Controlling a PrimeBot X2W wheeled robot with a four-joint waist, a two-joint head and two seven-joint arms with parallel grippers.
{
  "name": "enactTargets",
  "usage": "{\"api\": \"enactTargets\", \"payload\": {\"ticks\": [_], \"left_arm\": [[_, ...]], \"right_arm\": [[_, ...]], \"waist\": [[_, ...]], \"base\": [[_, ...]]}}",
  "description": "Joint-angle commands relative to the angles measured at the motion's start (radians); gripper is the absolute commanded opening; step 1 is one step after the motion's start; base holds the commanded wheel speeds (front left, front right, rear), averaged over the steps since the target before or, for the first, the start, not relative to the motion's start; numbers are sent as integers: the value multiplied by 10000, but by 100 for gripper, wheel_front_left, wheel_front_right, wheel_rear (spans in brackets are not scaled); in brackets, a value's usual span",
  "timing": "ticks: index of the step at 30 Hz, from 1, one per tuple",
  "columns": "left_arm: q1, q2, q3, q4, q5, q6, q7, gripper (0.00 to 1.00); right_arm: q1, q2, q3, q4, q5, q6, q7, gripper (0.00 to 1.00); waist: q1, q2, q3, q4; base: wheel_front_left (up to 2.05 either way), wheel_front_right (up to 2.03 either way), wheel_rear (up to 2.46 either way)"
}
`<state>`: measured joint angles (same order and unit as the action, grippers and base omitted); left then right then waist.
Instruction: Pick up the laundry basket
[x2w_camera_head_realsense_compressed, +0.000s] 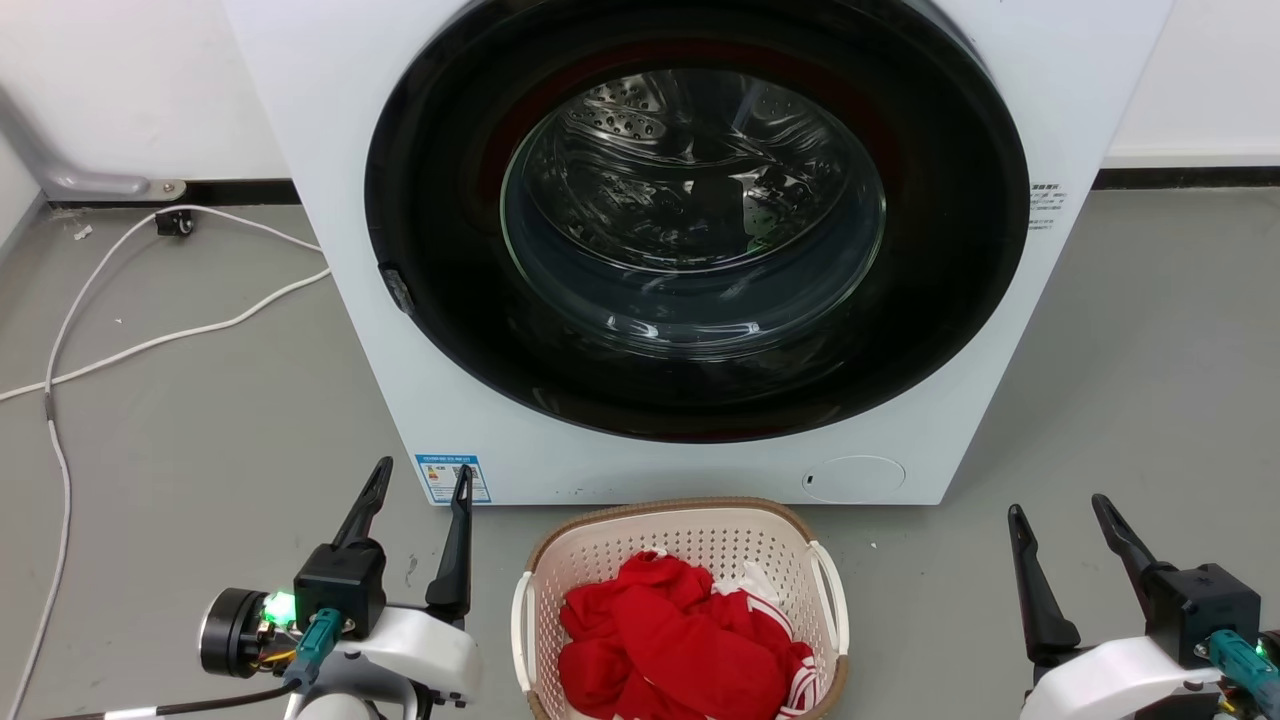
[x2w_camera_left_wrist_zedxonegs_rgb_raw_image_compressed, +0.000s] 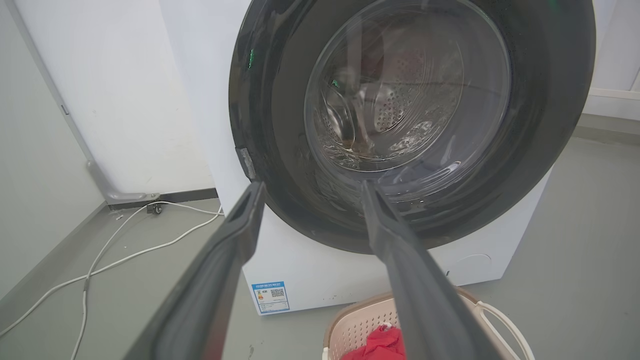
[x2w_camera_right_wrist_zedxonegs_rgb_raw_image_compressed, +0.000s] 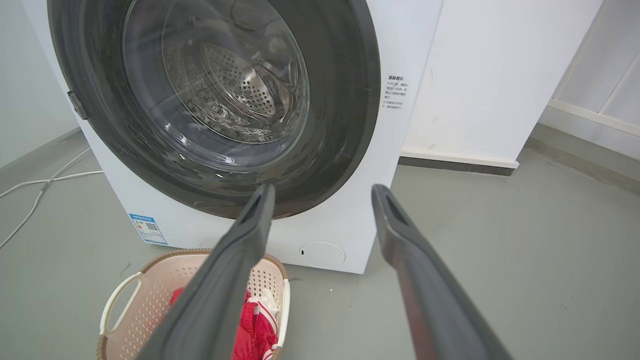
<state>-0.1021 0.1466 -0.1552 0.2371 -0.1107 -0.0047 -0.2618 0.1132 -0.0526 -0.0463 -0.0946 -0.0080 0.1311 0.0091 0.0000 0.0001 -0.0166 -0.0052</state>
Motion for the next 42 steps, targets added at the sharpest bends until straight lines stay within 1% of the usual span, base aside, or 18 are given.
{"api": "enactTargets", "payload": {"ticks": [1, 14, 18, 22, 29, 35, 42], "left_arm": [[87, -27, 22, 40, -55, 30, -45, 100], [-100, -35, 12, 250, -252, -10, 30, 100], [-502, -18, -19, 449, -362, -116, 211, 100], [-1103, -15, 17, 734, -534, -202, 573, 100], [-2675, 146, 126, 1649, -904, -482, 1346, 100], [-4115, 416, 213, 2840, -1248, -803, 1826, 100], [-5619, 729, 77, 4437, -1559, -1081, 2051, 100]], "right_arm": [[53, 45, -5, 27, 21, -7, -51, 100], [-127, 44, -125, 188, 151, -7, -52, 100], [-467, 44, -208, 417, 193, -7, -85, 100], [-1051, 44, -205, 769, 222, -7, -81, 100], [-2520, 39, 21, 1924, 282, -7, 365, 100], [-4021, 38, 312, 3478, 624, -7, 1162, 100], [-5727, 33, 709, 5376, 1058, -7, 2067, 100]], "waist": [[0, -1, -5, 1], [0, -1, 174, 47], [0, -1, 518, 32], [0, -1, 1124, -17], [0, -1, 2497, -88], [0, -1, 3692, -170], [0, -1, 4872, -228]], "base": [[0, 0, 0], [0, 0, 0], [0, 0, 0], [0, 0, 0], [0, 0, 0], [0, 0, 0], [0, 0, 0]]}}
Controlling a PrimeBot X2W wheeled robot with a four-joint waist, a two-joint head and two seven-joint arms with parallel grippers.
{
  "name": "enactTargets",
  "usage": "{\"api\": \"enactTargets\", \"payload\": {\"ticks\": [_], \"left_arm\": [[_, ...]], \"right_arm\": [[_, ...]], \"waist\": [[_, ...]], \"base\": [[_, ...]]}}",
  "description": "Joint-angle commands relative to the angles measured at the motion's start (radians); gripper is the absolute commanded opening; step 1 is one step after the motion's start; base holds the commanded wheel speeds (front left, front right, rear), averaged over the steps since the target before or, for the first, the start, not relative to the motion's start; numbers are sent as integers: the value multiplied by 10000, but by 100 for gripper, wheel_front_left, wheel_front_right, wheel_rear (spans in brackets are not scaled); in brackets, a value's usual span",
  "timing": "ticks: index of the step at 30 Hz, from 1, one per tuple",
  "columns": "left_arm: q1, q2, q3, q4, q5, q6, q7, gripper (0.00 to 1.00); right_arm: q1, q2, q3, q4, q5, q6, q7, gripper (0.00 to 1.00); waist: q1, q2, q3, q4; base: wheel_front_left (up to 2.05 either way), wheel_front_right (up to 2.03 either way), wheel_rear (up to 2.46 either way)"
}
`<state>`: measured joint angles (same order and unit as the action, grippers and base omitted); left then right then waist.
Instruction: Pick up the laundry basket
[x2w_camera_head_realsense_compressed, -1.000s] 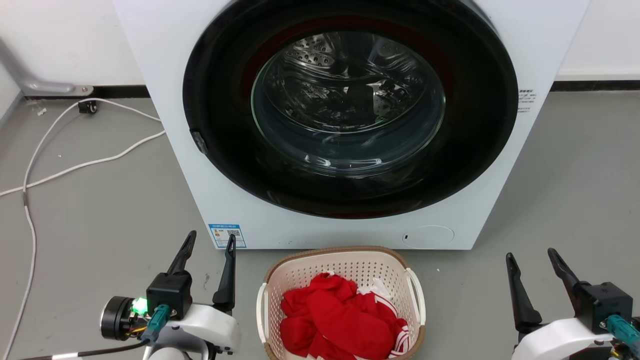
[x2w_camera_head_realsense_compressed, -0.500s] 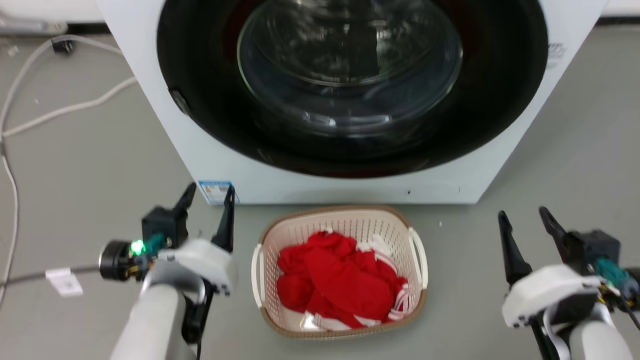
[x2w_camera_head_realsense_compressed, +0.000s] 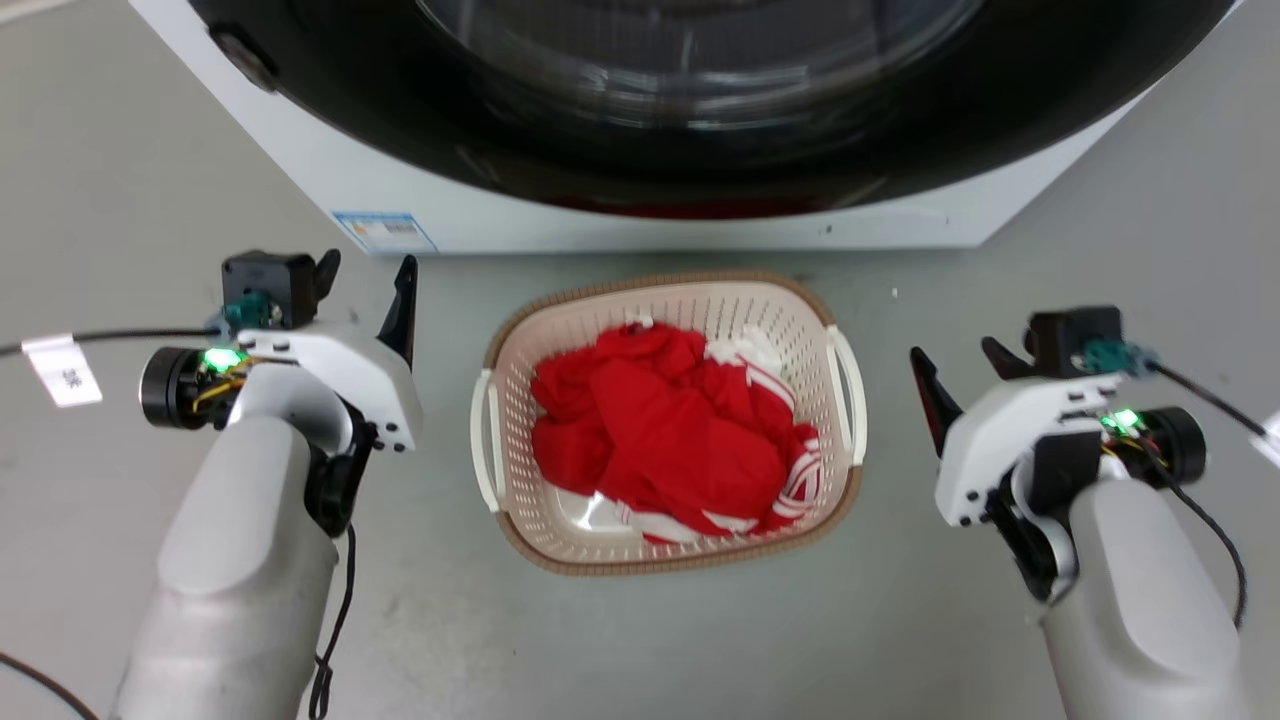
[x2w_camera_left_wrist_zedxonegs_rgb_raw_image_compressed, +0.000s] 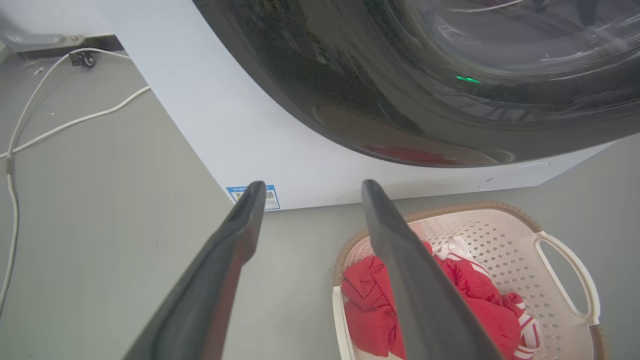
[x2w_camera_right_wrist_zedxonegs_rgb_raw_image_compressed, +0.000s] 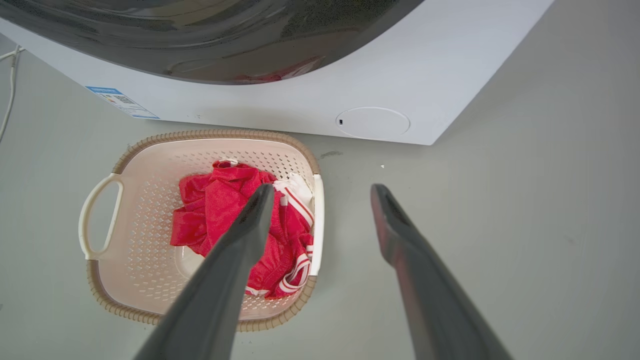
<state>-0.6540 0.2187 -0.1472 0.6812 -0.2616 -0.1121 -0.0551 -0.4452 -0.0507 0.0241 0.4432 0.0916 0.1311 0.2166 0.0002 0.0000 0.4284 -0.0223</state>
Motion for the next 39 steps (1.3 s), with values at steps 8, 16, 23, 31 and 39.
{"api": "enactTargets", "payload": {"ticks": [8, 16, 23, 31, 39], "left_arm": [[-1371, 344, -549, 1853, -602, -174, 501, 100], [-2154, 577, -2147, 2672, -2034, -187, 1481, 100], [-2619, 925, -3243, 2851, -3406, -188, 2256, 100], [-3018, 1145, -4227, 2988, -4576, -191, 2609, 100], [-3292, 1262, -5268, 3338, -5661, -191, 2756, 100]], "right_arm": [[-1801, 14, 697, 2137, 413, -7, 772, 100], [-3186, 15, 1473, 4023, 946, -7, 946, 100], [-4249, 14, 2175, 5198, 1571, -7, 876, 100], [-5132, 15, 2908, 6081, 2382, -7, 651, 100], [-5772, 14, 4004, 6832, 3603, -7, 590, 100]], "waist": [[-2, 0, 1395, -254], [-2, 0, 2137, -407], [-2, 0, 2831, -573], [-2, 0, 3471, -684], [-2, 0, 3966, -794]], "base": [[0, 0, 0], [0, 0, 0], [0, 0, 0], [0, 0, 0], [0, 0, 0]]}}
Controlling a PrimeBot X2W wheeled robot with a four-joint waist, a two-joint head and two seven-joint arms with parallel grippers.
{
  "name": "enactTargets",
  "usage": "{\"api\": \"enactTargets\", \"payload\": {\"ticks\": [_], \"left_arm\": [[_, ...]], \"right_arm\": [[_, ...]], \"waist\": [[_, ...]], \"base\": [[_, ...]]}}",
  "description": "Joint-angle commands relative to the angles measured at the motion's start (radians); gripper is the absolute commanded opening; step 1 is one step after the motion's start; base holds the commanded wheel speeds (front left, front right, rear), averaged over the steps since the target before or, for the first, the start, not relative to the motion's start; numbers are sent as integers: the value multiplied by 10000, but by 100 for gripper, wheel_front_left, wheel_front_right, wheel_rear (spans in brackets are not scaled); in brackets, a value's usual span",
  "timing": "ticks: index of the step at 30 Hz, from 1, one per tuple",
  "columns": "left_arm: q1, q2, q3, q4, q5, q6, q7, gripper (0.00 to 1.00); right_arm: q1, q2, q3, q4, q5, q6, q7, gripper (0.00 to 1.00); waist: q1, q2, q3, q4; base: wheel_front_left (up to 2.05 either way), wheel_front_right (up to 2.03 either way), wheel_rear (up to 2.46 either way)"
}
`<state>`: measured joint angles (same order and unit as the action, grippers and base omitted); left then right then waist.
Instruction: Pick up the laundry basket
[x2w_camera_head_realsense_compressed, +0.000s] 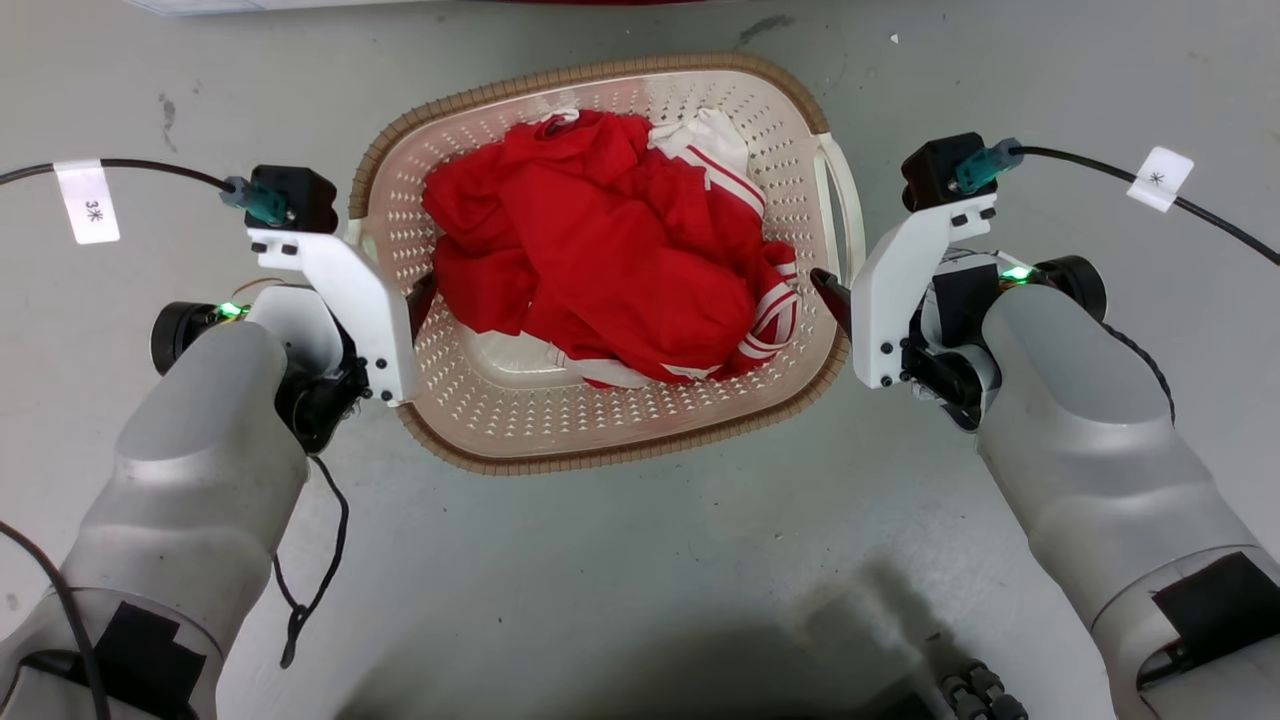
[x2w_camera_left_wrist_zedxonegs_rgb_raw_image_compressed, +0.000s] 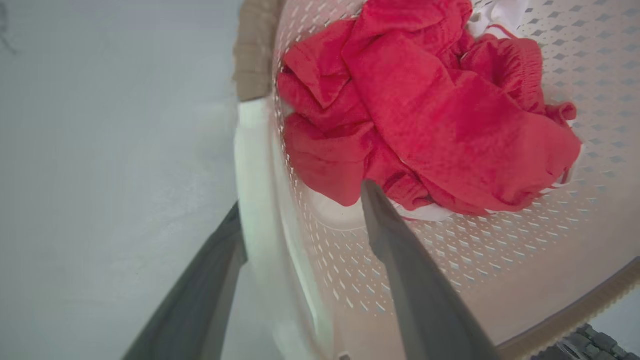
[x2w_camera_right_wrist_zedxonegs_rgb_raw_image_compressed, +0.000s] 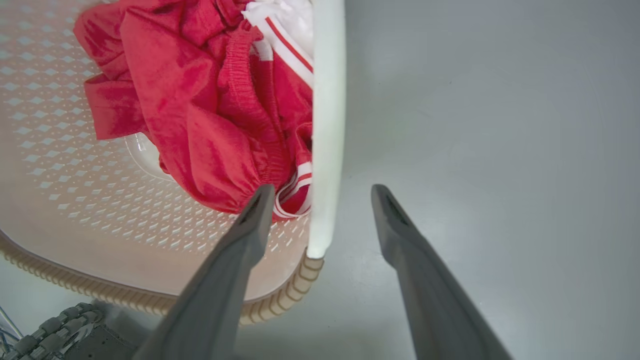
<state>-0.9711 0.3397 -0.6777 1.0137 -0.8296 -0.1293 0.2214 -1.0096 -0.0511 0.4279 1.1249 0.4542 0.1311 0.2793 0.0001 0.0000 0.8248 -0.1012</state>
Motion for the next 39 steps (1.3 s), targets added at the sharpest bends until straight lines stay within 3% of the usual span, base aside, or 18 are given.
{"api": "enactTargets", "payload": {"ticks": [1, 13, 14, 15, 16, 30, 39], "left_arm": [[-162, 55, -55, 60, -45, -19, -5, 100], [-547, -194, -735, 698, -754, -19, -125, 100], [-584, -225, -761, 748, -845, -19, -98, 65], [-631, -244, -794, 787, -880, -19, -99, 40], [-653, -271, -836, 809, -937, -19, -61, 0], [-836, -446, -1508, 957, -1594, -32, 29, 0], [-811, -583, -1896, 1077, -2103, -32, 827, 0]], "right_arm": [[-177, 18, 47, 61, 98, -7, -26, 100], [-612, 16, 910, 598, 1215, -7, -219, 100], [-643, 19, 965, 637, 1299, -7, -221, 49], [-666, 18, 1023, 671, 1393, -7, -217, 39], [-690, 19, 1095, 715, 1474, -7, -230, 0], [-882, 61, 1842, 1190, 2227, -2, -128, 0], [-765, 67, 2178, 1369, 2819, 9, 842, 0]], "waist": [[-1, 0, 38, -12], [-1, 0, 335, -15], [-1, 0, 344, -4], [-1, 0, 347, 5], [-1, 0, 344, 13], [-1, 0, 299, 97], [-1, 0, -273, 182]], "base": [[0, 0, 0], [0, 0, 0], [0, 0, 0], [0, 0, 0], [0, 0, 0], [0, 0, 0], [0, 0, 0]]}}
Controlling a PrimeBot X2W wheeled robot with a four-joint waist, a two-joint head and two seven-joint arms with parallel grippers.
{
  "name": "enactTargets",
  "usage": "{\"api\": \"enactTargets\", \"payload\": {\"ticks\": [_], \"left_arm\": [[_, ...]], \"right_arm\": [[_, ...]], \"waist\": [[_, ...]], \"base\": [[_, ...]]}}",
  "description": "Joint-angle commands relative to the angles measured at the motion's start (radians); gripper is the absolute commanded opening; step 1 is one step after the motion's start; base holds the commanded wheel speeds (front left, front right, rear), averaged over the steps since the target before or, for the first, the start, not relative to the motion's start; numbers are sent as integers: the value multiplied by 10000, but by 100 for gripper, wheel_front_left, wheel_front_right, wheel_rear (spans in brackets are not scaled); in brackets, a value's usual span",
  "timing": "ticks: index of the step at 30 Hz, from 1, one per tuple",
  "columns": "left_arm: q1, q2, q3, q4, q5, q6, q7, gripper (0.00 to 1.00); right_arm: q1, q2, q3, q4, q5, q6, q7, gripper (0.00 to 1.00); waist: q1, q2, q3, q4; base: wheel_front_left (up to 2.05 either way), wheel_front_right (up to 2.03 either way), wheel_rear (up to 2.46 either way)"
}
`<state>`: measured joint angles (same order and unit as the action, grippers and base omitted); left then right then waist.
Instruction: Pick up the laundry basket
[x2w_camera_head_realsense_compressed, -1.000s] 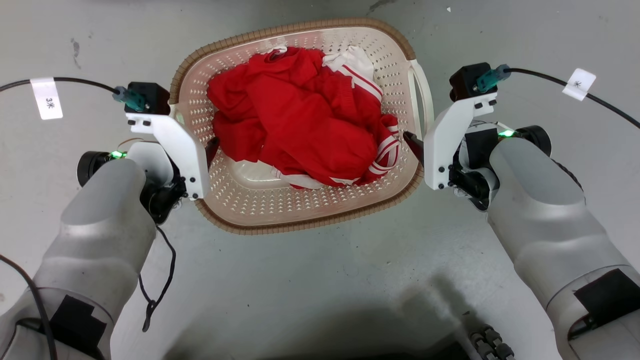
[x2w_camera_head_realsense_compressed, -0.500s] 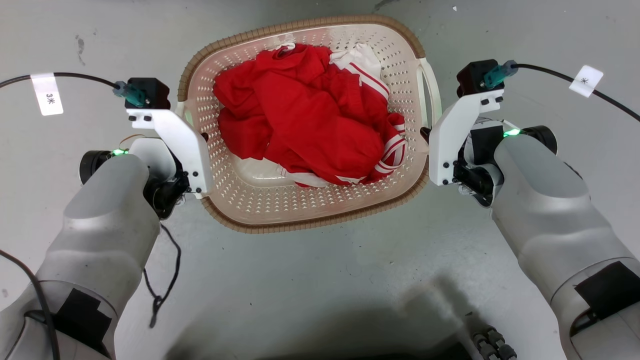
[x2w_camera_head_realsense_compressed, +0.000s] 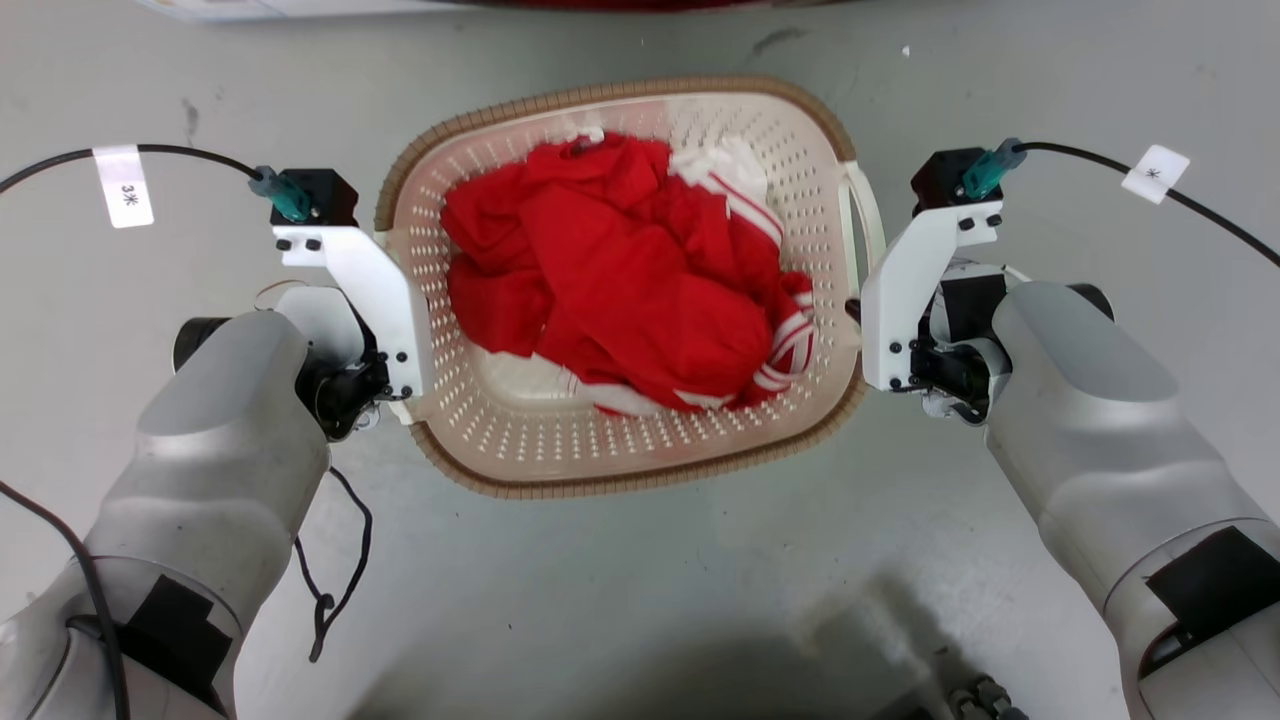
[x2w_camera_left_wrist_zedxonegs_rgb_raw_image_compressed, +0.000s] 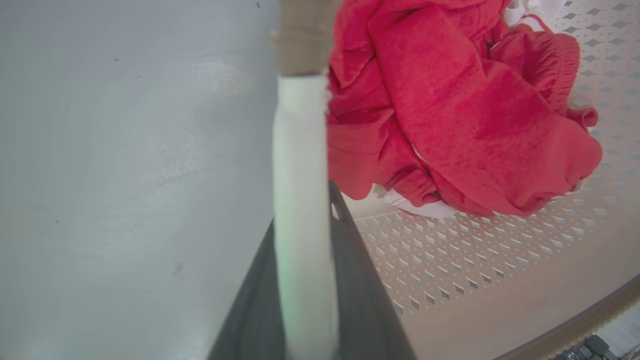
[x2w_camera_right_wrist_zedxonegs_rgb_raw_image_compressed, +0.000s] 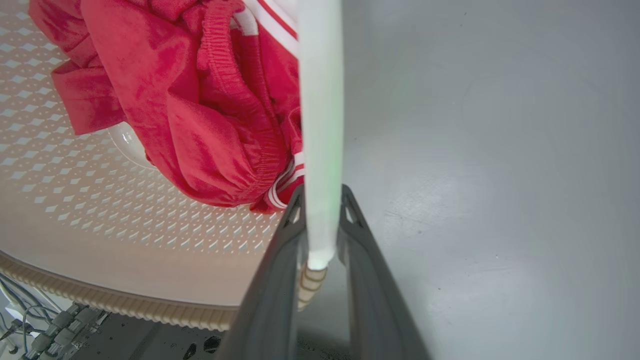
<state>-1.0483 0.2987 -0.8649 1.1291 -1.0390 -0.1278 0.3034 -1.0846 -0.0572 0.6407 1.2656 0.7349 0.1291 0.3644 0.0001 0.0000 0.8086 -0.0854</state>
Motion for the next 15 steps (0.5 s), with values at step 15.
{"api": "enactTargets", "payload": {"ticks": [15], "left_arm": [[450, -475, -720, 70, -777, -72, 1519, 0]], "right_arm": [[399, 158, 231, 168, 679, 31, 2099, 0]], "waist": [[-1, 0, -2184, 273]], "base": [[0, 0, 0]]}}
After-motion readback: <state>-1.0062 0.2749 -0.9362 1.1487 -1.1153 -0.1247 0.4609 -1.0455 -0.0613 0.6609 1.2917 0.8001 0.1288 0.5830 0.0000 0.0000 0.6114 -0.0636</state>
